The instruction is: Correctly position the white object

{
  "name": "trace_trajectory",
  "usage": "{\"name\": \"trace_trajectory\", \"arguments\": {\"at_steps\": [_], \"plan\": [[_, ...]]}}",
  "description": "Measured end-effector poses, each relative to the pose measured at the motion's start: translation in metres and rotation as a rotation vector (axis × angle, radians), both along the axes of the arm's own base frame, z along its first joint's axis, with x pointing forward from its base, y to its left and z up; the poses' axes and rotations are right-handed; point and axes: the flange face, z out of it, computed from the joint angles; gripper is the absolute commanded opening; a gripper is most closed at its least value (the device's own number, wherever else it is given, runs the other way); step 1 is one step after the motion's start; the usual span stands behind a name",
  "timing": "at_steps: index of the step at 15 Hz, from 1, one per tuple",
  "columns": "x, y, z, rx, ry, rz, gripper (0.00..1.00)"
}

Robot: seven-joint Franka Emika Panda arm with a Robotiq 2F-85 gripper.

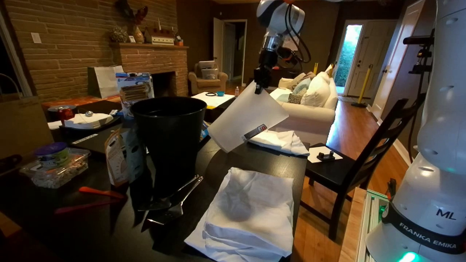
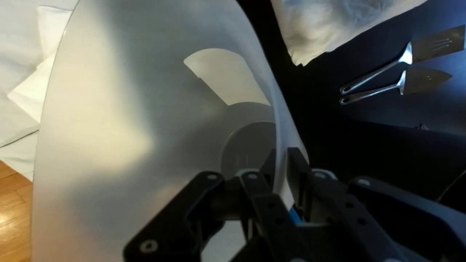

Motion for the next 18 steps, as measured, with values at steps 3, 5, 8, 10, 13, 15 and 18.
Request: {"name": "trace_trajectory", "arguments": {"at_steps": [3,5,8,10,13,15,18], "plan": [[0.003,0.011,0.007,-0.056,0.015,0.066,0.03],[0.004,0.017,0.01,-0.088,0.024,0.108,0.03],[0.005,0.027,0.011,-0.114,0.033,0.164,0.03],[0.003,0.034,0.01,-0.128,0.043,0.2,0.03],[0.001,0.044,0.009,-0.152,0.06,0.25,0.03],[0.001,0.051,0.01,-0.173,0.069,0.282,0.03],[0.004,0.058,0.013,-0.208,0.077,0.319,0.03]]}}
